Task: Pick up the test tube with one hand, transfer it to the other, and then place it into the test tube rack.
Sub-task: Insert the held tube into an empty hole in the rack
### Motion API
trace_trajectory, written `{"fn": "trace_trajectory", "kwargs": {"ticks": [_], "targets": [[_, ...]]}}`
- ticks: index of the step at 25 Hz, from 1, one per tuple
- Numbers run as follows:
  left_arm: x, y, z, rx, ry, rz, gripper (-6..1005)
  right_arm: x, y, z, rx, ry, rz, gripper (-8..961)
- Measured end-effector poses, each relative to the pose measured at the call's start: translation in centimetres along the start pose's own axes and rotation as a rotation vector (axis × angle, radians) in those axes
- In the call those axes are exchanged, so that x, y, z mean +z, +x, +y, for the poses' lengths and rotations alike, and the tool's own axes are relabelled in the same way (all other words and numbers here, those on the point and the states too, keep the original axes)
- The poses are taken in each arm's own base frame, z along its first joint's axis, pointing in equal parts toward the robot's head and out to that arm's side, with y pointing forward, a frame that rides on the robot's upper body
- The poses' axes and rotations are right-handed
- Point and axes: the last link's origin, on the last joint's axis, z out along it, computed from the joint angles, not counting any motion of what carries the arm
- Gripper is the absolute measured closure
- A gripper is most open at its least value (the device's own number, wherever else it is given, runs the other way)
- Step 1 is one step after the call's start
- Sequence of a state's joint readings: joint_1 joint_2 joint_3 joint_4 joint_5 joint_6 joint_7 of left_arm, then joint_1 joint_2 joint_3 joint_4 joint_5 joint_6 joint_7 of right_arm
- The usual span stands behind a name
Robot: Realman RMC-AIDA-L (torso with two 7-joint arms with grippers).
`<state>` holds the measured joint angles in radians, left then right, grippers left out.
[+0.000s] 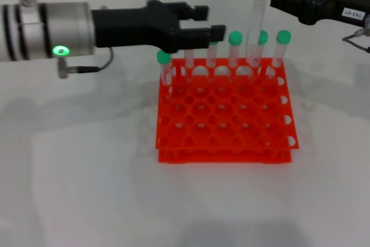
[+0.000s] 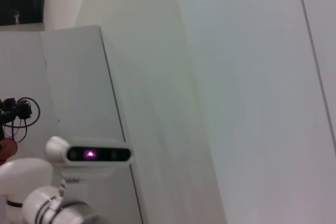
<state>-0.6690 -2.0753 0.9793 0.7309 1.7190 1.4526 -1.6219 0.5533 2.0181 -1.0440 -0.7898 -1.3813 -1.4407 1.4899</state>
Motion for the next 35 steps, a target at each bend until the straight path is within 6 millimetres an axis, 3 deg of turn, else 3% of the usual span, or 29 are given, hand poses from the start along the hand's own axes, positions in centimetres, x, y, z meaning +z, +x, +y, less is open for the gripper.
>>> {"fn": "trace_trajectory", "kwargs": {"ticks": [7, 12, 18, 24, 35], "targets": [[-4.9, 0.5, 0.3, -0.047, 0.084, -0.018, 246, -0.3, 0.1, 0.0, 0.011, 0.007, -0.014, 687], [-8.3, 0.8, 0.7, -0.081, 0.129, -0.055, 101, -0.5, 0.7, 0.1, 0.03, 0.009, -0.013, 686], [-12.0, 0.8, 0.7, -0.175, 0.233, -0.12, 112, -0.5, 1.4, 0.4, 0.051, 0.003, -0.009, 686], [-15.1, -0.9, 0.5, -0.286, 0.307, -0.225, 116, 0.1, 1.9, 0.8, 0.068, -0.017, -0.009, 687], [-16.2, -3.1, 0.3, -0.233, 0.33, -0.343, 118, 0.7, 3.1, 1.5, 0.114, -0.04, 0.001, 686]]}}
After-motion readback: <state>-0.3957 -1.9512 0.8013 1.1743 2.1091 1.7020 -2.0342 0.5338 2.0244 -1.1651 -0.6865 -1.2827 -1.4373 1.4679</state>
